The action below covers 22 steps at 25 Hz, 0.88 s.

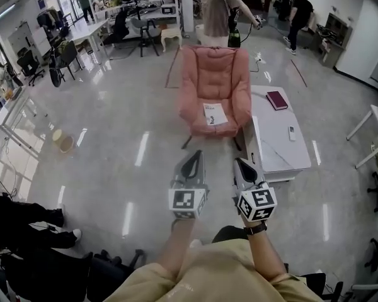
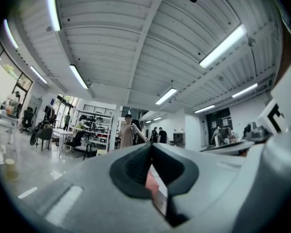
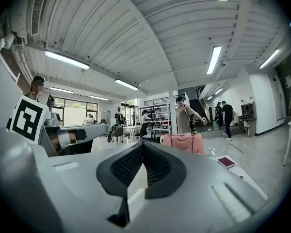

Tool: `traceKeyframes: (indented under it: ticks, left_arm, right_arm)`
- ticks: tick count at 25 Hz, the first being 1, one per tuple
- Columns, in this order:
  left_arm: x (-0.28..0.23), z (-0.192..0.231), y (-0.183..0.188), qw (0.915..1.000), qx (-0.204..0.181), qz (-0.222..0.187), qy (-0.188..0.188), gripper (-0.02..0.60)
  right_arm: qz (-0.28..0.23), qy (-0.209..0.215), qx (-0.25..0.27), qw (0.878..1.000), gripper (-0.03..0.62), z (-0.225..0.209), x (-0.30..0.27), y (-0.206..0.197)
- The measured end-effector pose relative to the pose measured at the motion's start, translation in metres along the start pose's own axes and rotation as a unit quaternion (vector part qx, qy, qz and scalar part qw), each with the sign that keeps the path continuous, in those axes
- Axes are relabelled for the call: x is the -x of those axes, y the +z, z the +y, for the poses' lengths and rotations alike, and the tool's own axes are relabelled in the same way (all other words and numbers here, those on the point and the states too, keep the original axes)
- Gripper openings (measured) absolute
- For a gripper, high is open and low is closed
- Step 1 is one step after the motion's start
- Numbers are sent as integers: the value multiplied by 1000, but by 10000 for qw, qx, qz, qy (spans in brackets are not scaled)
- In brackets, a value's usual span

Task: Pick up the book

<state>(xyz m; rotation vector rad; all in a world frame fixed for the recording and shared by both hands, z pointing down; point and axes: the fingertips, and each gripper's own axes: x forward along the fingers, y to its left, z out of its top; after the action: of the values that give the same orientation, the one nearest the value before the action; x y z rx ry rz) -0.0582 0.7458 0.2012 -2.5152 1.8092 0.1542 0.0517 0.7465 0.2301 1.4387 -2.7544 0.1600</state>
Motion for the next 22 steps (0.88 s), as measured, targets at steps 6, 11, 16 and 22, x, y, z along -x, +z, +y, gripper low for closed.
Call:
traceKeyframes:
  ticks: [6, 11, 16, 22]
  left_arm:
    - [-51, 11, -18, 9994, 191, 178, -216, 2]
    - [-146, 6, -32, 9992, 199, 253, -227, 2]
    - [-249, -23, -16, 9976, 232, 75, -641, 2]
    - [-346, -61, -22, 9949, 140, -29, -1001, 2]
  right_arm:
    - [208, -243, -231, 9992, 5, -43, -45, -13]
    - [114, -202, -292, 9993, 5, -122, -101, -1]
    - [-209, -341, -274, 9988, 5, -199, -142, 40]
    - [-316, -688, -89, 9971, 5, -291, -165, 59]
